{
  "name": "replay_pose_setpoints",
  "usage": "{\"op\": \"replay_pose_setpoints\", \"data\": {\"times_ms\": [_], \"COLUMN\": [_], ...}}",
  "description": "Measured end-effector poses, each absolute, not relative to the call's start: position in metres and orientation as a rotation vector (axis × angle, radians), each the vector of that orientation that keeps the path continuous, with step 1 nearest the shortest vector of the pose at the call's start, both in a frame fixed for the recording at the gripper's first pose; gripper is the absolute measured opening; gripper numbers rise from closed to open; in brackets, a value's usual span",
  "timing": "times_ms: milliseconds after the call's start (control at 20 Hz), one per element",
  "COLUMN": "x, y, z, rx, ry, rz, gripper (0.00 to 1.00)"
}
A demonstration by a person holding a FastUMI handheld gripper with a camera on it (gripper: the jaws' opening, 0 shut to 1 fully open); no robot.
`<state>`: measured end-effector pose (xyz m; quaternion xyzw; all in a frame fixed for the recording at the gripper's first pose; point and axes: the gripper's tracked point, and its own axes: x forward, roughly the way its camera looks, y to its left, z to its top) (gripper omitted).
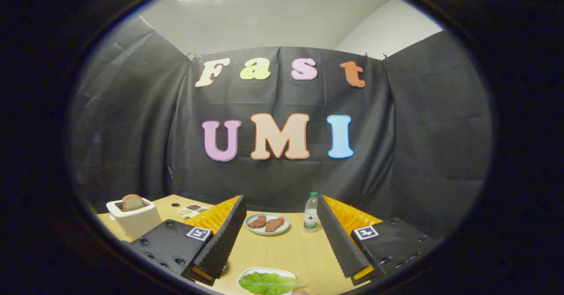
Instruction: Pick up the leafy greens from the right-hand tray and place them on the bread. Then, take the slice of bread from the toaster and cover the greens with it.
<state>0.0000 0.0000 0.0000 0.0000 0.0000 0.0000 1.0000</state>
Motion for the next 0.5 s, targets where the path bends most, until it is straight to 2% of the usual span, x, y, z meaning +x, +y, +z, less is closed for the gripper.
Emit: {"op": "replay_pose_setpoints", "data": {"times_ms": [500], "x": [-0.0082], "y": [-0.0060], "z": [0.0020], "rx": [-0.006], "ry": [-0.003], "rz": [0.012], "gripper": [1.00]}}
